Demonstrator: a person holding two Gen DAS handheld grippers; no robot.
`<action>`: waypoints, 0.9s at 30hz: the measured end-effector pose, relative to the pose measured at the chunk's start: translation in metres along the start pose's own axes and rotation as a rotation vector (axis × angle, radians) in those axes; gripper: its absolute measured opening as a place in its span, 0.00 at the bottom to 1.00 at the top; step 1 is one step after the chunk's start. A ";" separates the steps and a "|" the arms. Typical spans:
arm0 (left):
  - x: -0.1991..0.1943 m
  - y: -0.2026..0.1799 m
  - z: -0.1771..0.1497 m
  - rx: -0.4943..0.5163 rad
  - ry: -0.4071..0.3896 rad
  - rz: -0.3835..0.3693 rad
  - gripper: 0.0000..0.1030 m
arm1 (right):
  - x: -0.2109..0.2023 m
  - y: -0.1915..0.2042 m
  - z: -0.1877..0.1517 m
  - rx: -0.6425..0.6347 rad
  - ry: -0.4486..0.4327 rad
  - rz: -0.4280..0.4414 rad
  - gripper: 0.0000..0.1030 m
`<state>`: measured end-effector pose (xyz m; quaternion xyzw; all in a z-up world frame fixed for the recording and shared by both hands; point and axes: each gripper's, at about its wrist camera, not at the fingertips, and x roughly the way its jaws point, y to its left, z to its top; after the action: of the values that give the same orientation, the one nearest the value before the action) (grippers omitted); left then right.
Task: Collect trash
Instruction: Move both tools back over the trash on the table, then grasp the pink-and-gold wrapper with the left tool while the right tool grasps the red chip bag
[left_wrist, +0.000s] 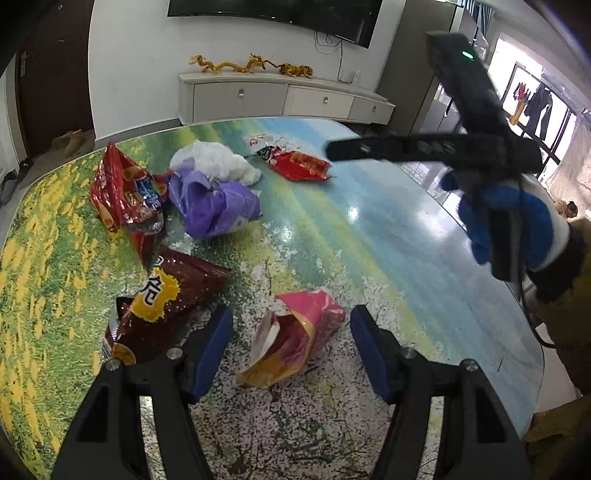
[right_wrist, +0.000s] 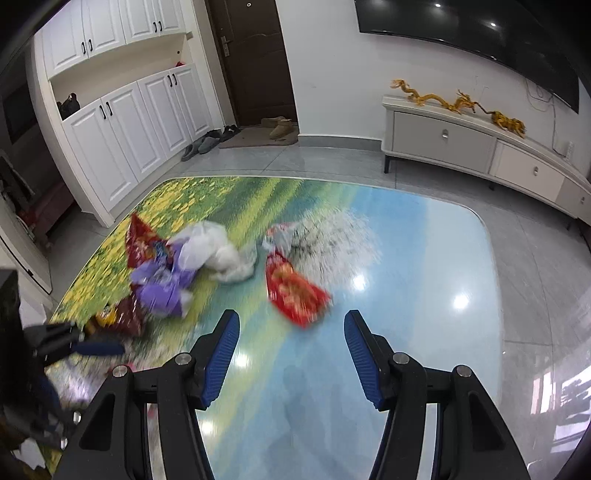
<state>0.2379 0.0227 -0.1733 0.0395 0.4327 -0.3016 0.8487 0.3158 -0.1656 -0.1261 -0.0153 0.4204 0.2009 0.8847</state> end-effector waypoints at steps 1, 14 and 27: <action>0.001 0.001 -0.001 0.000 0.000 -0.003 0.62 | 0.006 0.000 0.004 -0.004 -0.002 0.005 0.55; -0.003 0.011 -0.006 -0.053 -0.035 0.000 0.32 | 0.059 0.001 0.011 -0.043 0.041 0.011 0.29; -0.029 0.009 -0.042 -0.224 -0.042 -0.026 0.28 | -0.017 0.015 -0.057 -0.002 0.034 0.048 0.20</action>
<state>0.2003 0.0571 -0.1791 -0.0676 0.4461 -0.2631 0.8528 0.2585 -0.1689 -0.1487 -0.0093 0.4355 0.2222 0.8723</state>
